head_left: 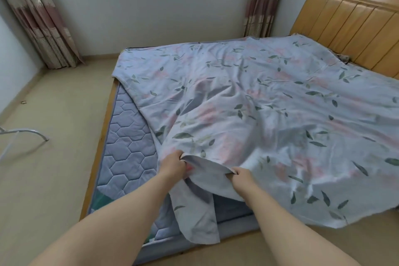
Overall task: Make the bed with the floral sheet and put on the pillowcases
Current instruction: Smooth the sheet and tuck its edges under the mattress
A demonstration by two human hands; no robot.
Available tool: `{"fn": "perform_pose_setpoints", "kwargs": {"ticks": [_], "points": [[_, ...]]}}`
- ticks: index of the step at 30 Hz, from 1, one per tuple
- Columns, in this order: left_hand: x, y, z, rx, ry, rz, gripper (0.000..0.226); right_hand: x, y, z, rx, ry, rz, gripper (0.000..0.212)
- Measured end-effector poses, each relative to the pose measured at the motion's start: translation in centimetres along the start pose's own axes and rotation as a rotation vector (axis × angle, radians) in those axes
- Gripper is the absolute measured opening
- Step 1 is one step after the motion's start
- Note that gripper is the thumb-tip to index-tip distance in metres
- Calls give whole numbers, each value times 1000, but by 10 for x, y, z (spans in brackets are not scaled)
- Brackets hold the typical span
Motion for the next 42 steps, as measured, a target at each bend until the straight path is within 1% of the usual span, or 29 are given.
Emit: {"fn": "perform_pose_setpoints", "kwargs": {"ticks": [3, 5, 6, 7, 9, 12, 14, 16, 18, 19, 20, 22, 24, 25, 26, 28, 29, 30, 32, 34, 35, 37, 39, 41, 42], "points": [[-5, 4, -8, -114, 83, 15, 9, 5, -2, -11, -13, 6, -75, 24], [-12, 4, -11, -148, 119, 63, 6, 9, -5, -16, -29, 8, -110, 23], [-15, 5, -11, -150, 130, 102, 9, 10, -4, -18, -32, 2, -105, 24], [-18, 4, -12, -158, 155, 142, 16, 11, -4, -19, -35, -13, -98, 27], [-17, 1, -11, -138, 270, 212, 31, 9, -7, -19, -51, -60, -70, 28], [-10, -3, 3, -61, 424, 290, 33, -8, -13, -27, -76, -122, 30, 32], [-2, -6, 15, -44, 452, 316, 33, -26, -19, -36, -83, -227, 112, 27], [7, -10, 29, -65, 494, 305, 35, -45, -26, -42, -80, -353, 192, 19], [16, -14, 46, -73, 554, 281, 32, -61, -34, -46, -94, -479, 265, 29], [19, -16, 54, -71, 585, 264, 25, -66, -38, -49, -106, -541, 291, 36], [23, -17, 62, -73, 621, 236, 18, -70, -40, -52, -127, -573, 312, 37], [25, -19, 74, -62, 640, 176, 14, -74, -41, -54, -146, -577, 328, 29], [21, -23, 83, -40, 584, 163, 7, -78, -41, -55, -142, -587, 350, 18], [17, -24, 84, -38, 550, 173, 5, -81, -40, -55, -135, -572, 362, 17], [13, -26, 83, -47, 517, 191, 8, -85, -40, -53, -115, -506, 372, 27], [3, -31, 72, -102, 435, 246, 12, -93, -39, -37, -24, -301, 339, 62], [-3, -35, 65, -135, 403, 284, 15, -96, -39, -25, 39, -230, 311, 69], [-9, -37, 57, -171, 389, 318, 21, -99, -38, -12, 110, -191, 286, 67], [-16, -38, 45, -231, 390, 335, 33, -99, -35, 9, 217, -173, 225, 48], [-11, -33, 41, -256, 365, 282, 36, -86, -31, 19, 232, -109, 143, 23], [-5, -31, 41, -259, 349, 244, 36, -77, -30, 22, 232, -44, 110, 15], [6, -25, 43, -243, 390, 168, 28, -58, -30, 29, 248, 77, 57, 16], [15, -22, 41, -198, 444, 85, 21, -41, -36, 40, 270, 210, 10, 22], [24, -18, 41, -110, 353, 18, 13, -27, -42, 51, 271, 364, -65, 26], [28, -17, 41, -53, 261, 2, 14, -15, -44, 53, 253, 459, -136, 26]]}}
Point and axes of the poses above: each hand's wrist, its own y-axis towards the middle knuckle, its own x-axis out of the back of the hand, z = x × y, the point moved 6 cm from there along y, towards the middle knuckle, and after that the axes turned 4 degrees about -y, right-handed, at the moved point
